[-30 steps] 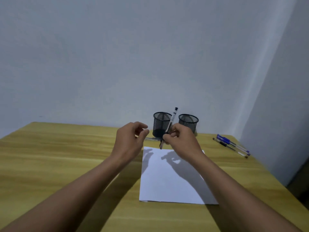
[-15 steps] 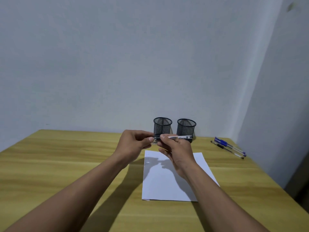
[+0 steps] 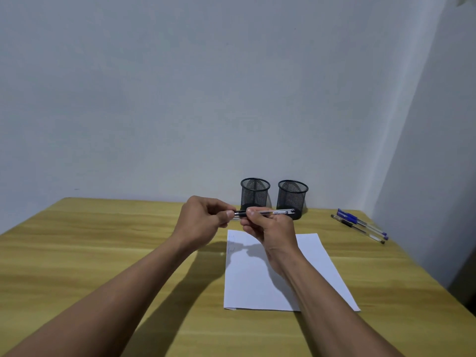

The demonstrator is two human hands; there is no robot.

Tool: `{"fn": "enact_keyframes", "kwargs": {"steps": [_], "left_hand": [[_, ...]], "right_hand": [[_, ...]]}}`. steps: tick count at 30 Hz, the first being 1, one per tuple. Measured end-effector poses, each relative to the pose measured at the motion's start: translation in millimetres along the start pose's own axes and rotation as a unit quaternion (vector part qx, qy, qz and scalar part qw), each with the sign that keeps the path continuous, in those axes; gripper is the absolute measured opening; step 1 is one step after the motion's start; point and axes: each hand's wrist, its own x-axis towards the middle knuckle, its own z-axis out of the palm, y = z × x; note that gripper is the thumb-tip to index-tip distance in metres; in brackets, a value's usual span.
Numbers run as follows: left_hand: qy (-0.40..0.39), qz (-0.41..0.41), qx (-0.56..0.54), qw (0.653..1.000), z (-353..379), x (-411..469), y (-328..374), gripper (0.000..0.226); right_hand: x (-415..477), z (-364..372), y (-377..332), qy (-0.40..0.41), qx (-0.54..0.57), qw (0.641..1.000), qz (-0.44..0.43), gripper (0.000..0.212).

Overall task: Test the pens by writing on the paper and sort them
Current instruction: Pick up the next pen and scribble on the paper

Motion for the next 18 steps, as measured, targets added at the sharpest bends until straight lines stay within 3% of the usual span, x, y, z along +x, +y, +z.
{"fn": "enact_keyframes", "kwargs": {"steps": [5, 8, 18], "left_hand": [[0.002, -0.002, 0.026, 1.0, -2.5, 1.7, -0.4, 0.004], [-0.008, -0.05, -0.026, 0.998, -4.3, 2.3, -0.9, 0.004], [-0.002, -0.078, -0.045, 0.996, -1.2, 7.6, -2.1, 0.003]], "right_hand": [[3.0, 3.6, 5.1, 0.009, -0.004, 1.0, 0.008, 0.004], [5.0, 4.8, 5.6, 0.005, -0.018, 1.0, -0.002, 0.006], [11.0, 2.9, 8.9, 0.004, -0.008, 1.0, -0.009, 0.005]]}}
